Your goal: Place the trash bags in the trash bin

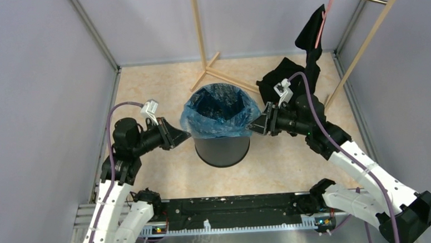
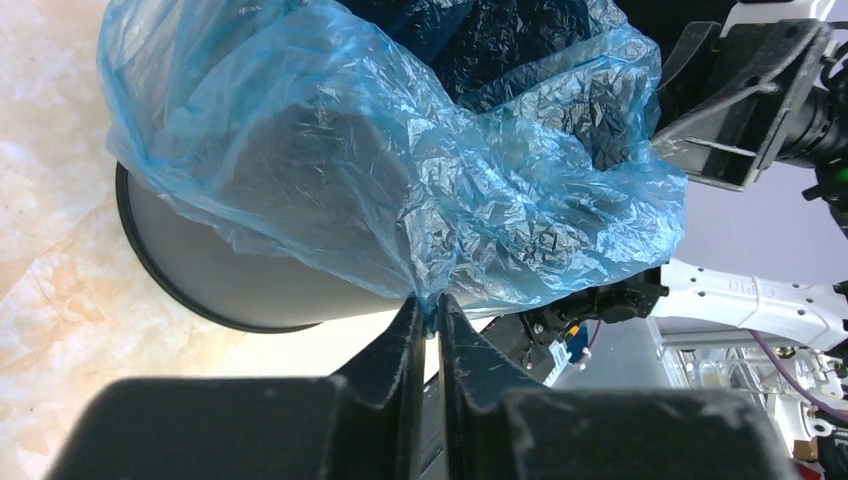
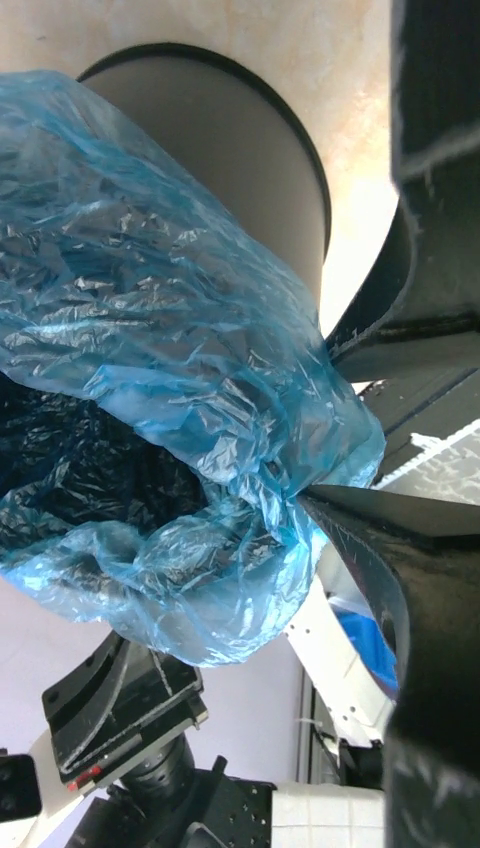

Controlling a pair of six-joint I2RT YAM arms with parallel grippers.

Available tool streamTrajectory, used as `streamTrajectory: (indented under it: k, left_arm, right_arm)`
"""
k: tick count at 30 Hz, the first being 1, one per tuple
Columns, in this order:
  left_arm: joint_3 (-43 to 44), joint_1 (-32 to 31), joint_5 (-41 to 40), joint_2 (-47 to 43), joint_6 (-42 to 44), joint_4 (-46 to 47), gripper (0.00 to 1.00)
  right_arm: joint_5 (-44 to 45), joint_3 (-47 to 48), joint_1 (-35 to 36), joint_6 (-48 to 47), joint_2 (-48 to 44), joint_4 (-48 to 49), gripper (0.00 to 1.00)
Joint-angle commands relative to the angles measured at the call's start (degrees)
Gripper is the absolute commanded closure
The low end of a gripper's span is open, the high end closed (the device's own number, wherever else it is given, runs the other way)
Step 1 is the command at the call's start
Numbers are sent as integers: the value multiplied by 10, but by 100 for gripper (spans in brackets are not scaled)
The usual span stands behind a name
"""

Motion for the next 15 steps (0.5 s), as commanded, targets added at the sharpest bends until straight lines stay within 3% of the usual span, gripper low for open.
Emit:
streamTrajectory:
  k: [1,4,6,15]
  left_arm:
    - [-1,2,14,-19,3,-2,89]
    - [-5,3,12,-25,13,-24,99]
    - [-14,3,14,-31,17,-41,100]
    - [-64,2,30,-75,26,-72,100]
  right_arm:
    - [-12,-16,7,19,-13,47,65]
    - [-18,-26,7,24,-19,47,78]
    - [-24,-33,9,21,-25,39,82]
    - [-59,-73,19,1,-50,19,86]
